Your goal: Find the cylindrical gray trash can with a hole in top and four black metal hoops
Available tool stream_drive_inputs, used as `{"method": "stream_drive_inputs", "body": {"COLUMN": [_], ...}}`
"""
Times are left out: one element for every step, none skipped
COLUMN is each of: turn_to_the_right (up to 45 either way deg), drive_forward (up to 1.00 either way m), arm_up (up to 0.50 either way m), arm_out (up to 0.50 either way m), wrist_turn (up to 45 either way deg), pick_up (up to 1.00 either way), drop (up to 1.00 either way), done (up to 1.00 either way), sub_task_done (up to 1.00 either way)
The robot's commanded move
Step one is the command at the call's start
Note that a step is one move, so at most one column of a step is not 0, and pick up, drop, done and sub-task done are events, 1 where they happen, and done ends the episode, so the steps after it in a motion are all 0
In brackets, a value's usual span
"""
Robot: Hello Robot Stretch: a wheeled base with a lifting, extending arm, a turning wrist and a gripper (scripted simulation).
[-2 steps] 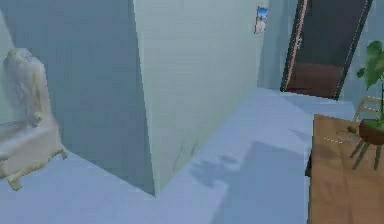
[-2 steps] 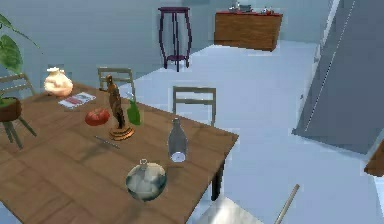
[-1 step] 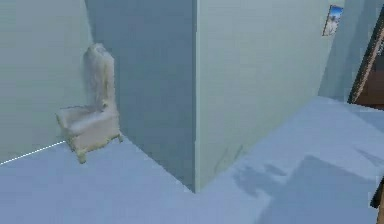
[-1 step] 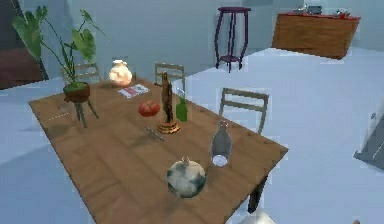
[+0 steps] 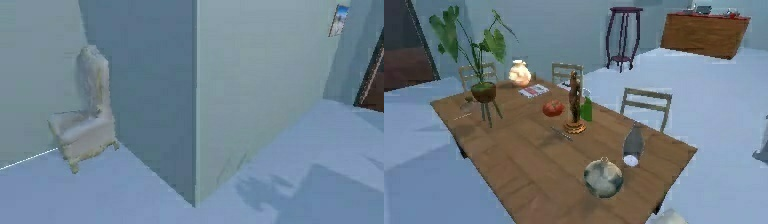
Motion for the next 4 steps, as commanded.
{"method": "stream_drive_inputs", "body": {"turn_to_the_right": [42.0, 0.0, 3.0, -45.0], "drive_forward": [0.0, 1.0, 0.0, 0.0], "arm_up": [0.0, 0.0, 0.0, 0.0], "arm_out": [0.0, 0.0, 0.0, 0.0], "wrist_turn": [0.0, 0.0, 0.0, 0.0], "pick_up": [0.0, 0.0, 0.0, 0.0], "drop": [0.0, 0.0, 0.0, 0.0], "done": [0.0, 0.0, 0.0, 0.0], "sub_task_done": [0.0, 0.0, 0.0, 0.0]}}
